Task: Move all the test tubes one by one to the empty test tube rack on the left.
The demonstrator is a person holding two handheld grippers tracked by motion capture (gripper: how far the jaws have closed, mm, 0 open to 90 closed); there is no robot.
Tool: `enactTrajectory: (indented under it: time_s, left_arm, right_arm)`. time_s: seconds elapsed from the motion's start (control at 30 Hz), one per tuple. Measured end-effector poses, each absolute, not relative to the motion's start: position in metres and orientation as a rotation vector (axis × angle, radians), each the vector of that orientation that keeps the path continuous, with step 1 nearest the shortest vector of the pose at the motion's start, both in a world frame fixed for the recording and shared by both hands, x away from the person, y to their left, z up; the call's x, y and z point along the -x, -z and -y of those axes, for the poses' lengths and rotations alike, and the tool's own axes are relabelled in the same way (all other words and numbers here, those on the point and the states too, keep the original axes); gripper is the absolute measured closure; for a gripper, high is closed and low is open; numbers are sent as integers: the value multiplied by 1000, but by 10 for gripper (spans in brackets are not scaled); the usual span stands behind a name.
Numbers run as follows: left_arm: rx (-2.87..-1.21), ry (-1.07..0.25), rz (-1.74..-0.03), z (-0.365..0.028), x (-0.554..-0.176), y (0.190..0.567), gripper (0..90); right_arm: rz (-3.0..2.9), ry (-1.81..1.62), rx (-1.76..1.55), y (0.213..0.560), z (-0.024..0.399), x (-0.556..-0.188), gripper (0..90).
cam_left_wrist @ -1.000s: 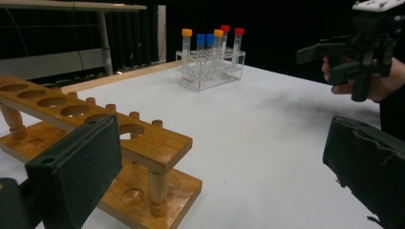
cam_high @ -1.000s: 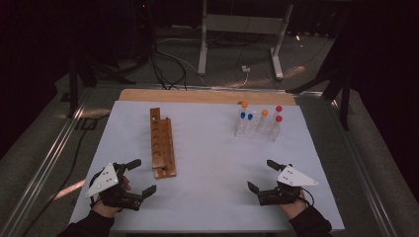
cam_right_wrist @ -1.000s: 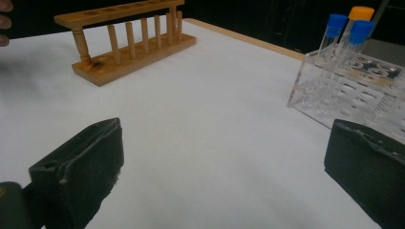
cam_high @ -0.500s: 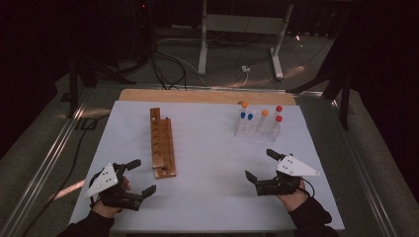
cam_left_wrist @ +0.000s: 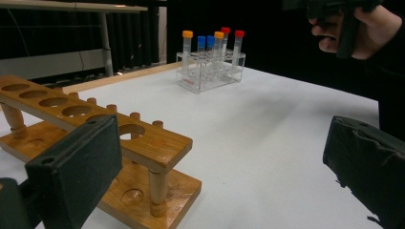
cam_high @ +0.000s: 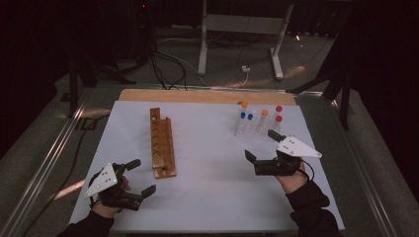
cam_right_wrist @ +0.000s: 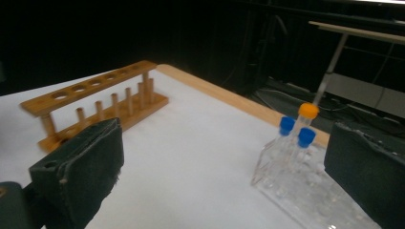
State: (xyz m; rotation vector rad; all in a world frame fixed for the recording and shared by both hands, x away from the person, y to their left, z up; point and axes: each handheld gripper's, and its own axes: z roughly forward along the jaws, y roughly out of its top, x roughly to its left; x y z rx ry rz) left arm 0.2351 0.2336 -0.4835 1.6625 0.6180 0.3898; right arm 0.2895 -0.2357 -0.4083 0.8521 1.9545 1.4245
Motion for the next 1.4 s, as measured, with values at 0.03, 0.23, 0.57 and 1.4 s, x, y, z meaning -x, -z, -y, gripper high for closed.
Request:
enactTrajectory:
  time_s: [0.03, 0.23, 0.57, 1.4]
  left_arm:
    - [-1663, -392, -618, -233, -235, 483, 5]
    - [-1656, -389, -620, -234, -235, 483, 6]
    - [-1654, -387, -617, -235, -235, 483, 6]
    - [-1650, -384, -611, -236, -234, 482, 6]
  right_arm:
    - [-1947, -1417, -850, 405, 235, -294, 0]
    - [-1920, -1419, -857, 397, 233, -306, 0]
    - [-1918, -1399, -906, 393, 230, -337, 0]
    - [-1918, -1240, -1083, 455, 224, -386, 237]
